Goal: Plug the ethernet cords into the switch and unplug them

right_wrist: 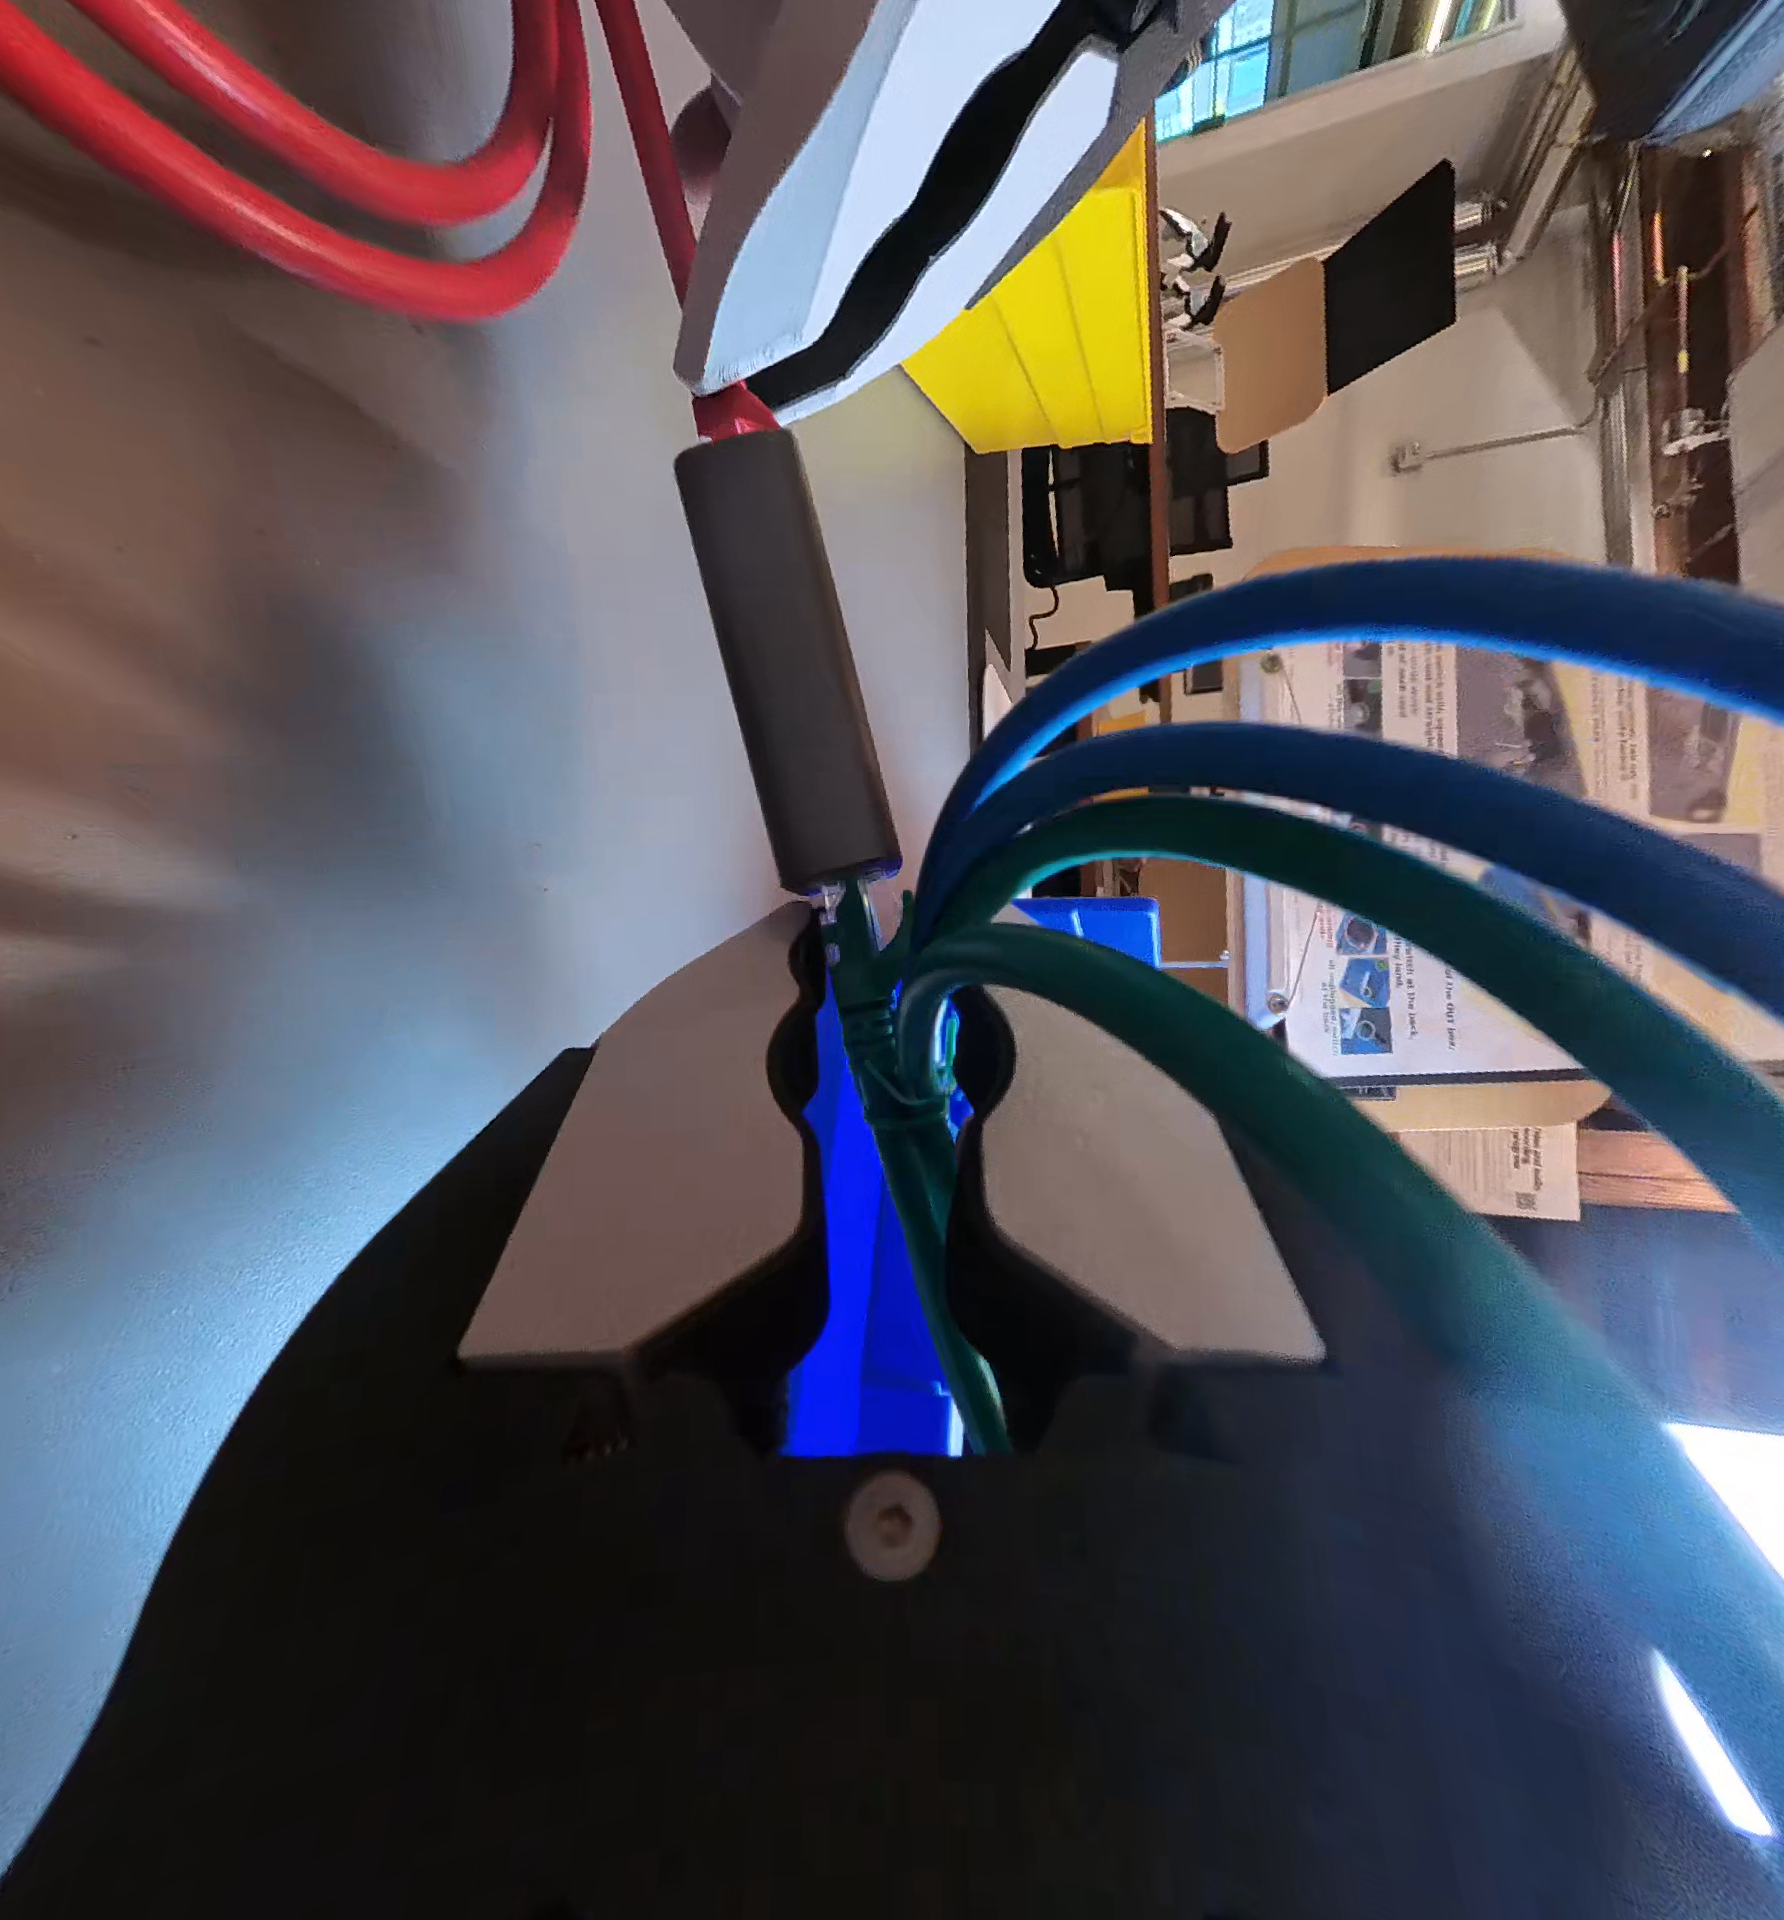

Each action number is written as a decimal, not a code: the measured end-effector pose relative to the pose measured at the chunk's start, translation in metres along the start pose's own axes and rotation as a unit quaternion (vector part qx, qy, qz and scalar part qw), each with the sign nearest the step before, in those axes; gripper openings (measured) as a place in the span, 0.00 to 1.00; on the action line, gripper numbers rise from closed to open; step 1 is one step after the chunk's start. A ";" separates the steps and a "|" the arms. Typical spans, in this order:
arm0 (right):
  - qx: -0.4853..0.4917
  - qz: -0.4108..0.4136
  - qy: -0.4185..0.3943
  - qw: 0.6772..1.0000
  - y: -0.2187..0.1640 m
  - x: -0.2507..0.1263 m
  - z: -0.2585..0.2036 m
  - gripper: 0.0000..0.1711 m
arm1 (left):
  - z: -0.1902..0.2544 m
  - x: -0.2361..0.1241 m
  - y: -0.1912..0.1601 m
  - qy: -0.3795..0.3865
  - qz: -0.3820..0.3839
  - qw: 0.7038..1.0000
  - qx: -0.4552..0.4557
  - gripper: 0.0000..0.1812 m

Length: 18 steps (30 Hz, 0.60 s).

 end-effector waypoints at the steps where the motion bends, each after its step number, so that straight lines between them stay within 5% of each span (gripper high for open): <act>1: 0.002 0.004 0.002 1.000 0.000 -0.001 0.000 0.13 | -0.001 0.000 0.000 -0.007 0.004 1.000 -0.004 0.06; 18: 0.036 0.035 0.010 0.999 -0.001 -0.008 0.007 0.12 | -0.009 -0.005 -0.003 -0.110 0.075 0.989 -0.066 0.07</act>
Point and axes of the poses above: each gripper's, where its closed fingertips meet, x out along the fingers, y out of its top, z = x × y across the jaws, the point moved 8 cm from there along -x, back along the fingers, and after that the axes turned 13 degrees about -z, right-handed, at the moved point
